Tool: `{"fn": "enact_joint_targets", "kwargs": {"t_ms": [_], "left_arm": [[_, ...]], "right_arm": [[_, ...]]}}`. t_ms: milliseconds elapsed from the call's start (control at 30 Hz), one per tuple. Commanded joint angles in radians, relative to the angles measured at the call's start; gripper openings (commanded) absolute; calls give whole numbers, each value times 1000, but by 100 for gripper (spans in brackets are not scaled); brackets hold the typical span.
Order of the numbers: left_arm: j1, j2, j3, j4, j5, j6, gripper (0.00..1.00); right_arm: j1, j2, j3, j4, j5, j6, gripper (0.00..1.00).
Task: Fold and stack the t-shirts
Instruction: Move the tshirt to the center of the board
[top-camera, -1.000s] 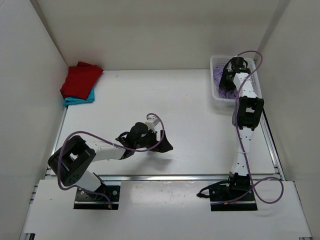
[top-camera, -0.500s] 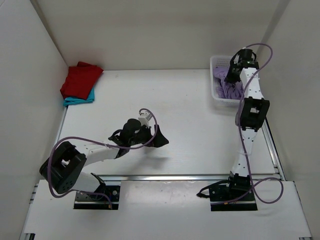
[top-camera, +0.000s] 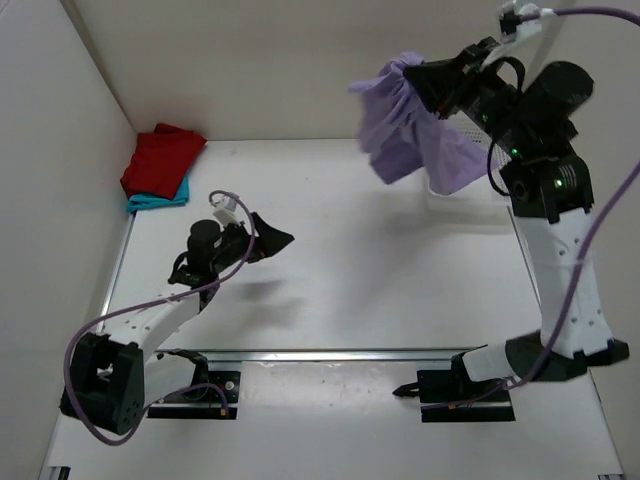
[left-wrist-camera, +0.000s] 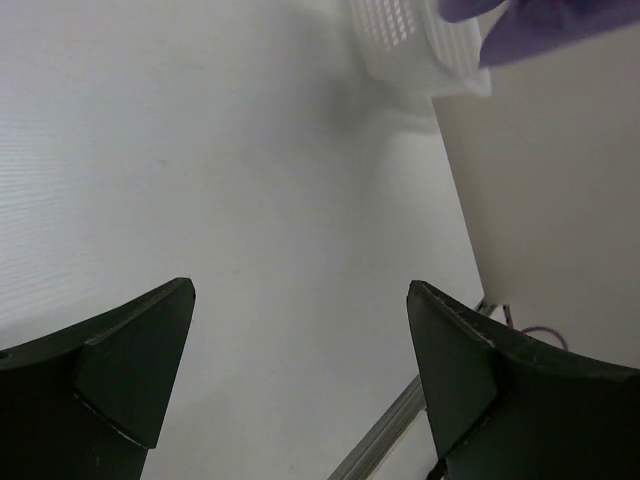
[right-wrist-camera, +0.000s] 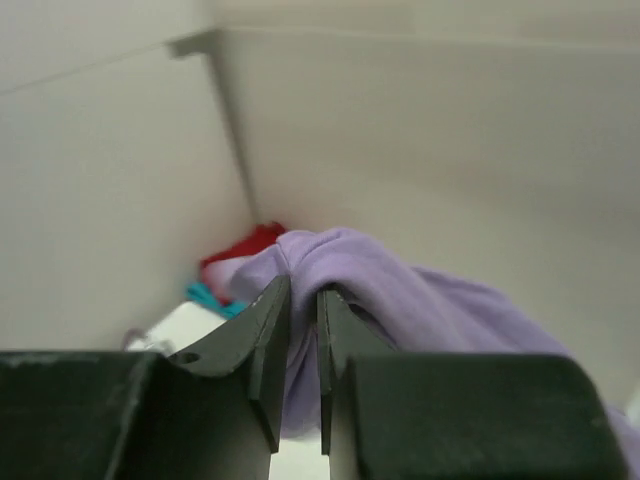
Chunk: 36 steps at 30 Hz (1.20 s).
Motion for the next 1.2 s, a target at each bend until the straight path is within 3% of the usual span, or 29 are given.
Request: {"fn": "enact_joint_targets", "kwargs": {"t_ms": [0,133,267,400,467,533,600,667,767,800,900,1067,1167], "left_arm": [[85,-101,-45,11,41,-56,98],[217,-207,-58,-28,23,-80,99],[297,-285,-50,-91,-20,-68,99],[291,-295,-70,-118,-52,-37,99],[273,-310,-103,-111,-87,-31,99],[257,-318,-120,-133,-147,-7,98],[236,-318,-140,-163,-199,37,99],[220,-318,-148,-177,-253,53,99],[191,-295,-173,-146,-275,48,99],[187,-290,-176,-143,-287,45,99],[176,-234,-180,-92,-267,38,99],[242,-163,-194,-43,-215,-2,99],[259,-160,-199,-68,-232,9,78]], "right_arm": [[38,-76,-155,243,-107,56,0],[-22,-49,-239,334,-335,203,0],[-56,-67,-617,524,-365,296,0],[-103,9,-944,726,-394,393,1],[-131,80,-986,755,-411,399,9],[-172,139,-988,728,-405,390,25],[-166,132,-989,682,-368,357,34],[-128,83,-1011,622,-267,283,45],[-41,-3,-1107,569,-90,240,45],[5,-30,-1164,565,-31,235,29],[154,-40,-1241,617,-6,220,1],[372,129,-1106,533,-26,122,4],[424,245,-1037,531,-38,119,25]]}}
